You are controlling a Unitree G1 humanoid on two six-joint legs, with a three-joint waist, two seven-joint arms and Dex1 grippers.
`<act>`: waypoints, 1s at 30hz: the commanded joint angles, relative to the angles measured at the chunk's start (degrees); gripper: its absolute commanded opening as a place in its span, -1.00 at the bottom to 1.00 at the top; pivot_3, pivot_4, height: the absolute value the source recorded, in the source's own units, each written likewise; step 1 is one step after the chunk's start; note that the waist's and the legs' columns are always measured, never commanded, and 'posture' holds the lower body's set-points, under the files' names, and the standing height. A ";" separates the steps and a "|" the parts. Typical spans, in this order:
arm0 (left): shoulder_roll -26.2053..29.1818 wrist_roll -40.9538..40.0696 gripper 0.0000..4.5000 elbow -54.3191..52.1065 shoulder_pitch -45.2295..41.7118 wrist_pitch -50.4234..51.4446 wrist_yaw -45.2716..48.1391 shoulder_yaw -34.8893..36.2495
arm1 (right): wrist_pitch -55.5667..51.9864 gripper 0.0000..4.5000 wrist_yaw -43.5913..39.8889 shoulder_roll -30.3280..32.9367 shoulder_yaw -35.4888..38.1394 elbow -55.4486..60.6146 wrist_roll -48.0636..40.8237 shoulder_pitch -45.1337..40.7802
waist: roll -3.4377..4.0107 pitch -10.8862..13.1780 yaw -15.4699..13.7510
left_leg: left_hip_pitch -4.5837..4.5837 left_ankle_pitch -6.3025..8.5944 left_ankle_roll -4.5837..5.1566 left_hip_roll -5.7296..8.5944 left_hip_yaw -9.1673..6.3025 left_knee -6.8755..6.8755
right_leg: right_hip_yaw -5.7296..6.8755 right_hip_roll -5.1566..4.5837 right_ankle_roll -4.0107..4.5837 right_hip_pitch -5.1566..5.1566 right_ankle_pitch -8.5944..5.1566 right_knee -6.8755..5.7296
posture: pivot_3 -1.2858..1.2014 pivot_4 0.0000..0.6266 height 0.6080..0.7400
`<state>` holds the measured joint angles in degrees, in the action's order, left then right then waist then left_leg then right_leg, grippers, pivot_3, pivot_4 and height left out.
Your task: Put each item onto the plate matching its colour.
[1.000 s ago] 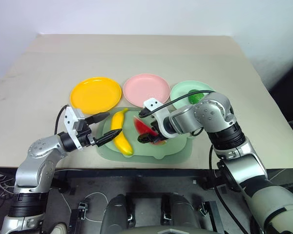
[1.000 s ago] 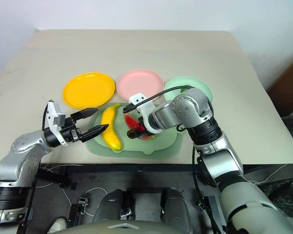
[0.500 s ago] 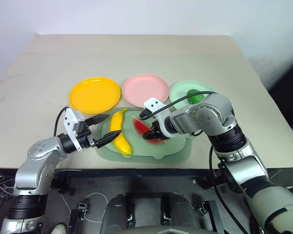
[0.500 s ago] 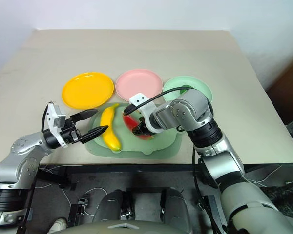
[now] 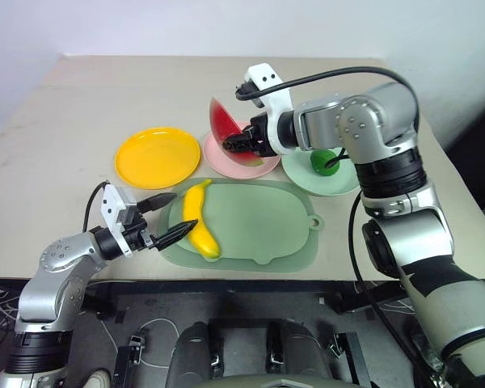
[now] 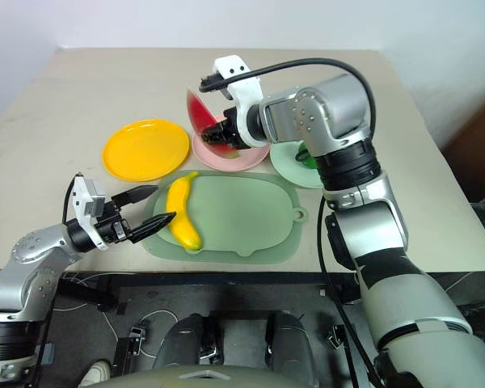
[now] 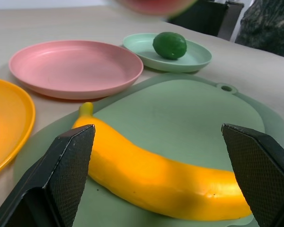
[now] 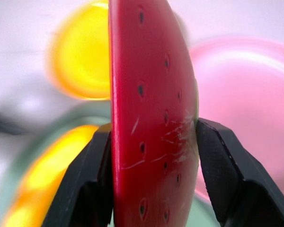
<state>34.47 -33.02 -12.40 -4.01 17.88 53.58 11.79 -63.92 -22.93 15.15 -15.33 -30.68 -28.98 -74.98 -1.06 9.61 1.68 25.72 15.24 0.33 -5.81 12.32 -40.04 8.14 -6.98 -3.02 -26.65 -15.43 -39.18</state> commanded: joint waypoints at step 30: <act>1.21 -1.04 1.00 -6.43 3.80 -0.47 -3.67 3.00 | 35.71 0.98 -10.02 -9.49 9.36 -36.66 25.91 -12.60 | 0.02 0.02 0.90 | 0.65 -0.06 -0.08 -0.01 -0.03 -0.13 | 0.01 0.02 -0.01 -0.56 0.00 -0.16 | 0.03 -0.52 0.32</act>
<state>34.91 -33.19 -17.61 0.31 18.00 49.75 13.08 -28.10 -31.41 4.32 -7.45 -71.39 -2.54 -85.96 -1.03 9.63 2.58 26.38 15.18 0.25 -5.83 12.29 -40.17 8.15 -6.96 -3.03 -27.21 -15.44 -39.34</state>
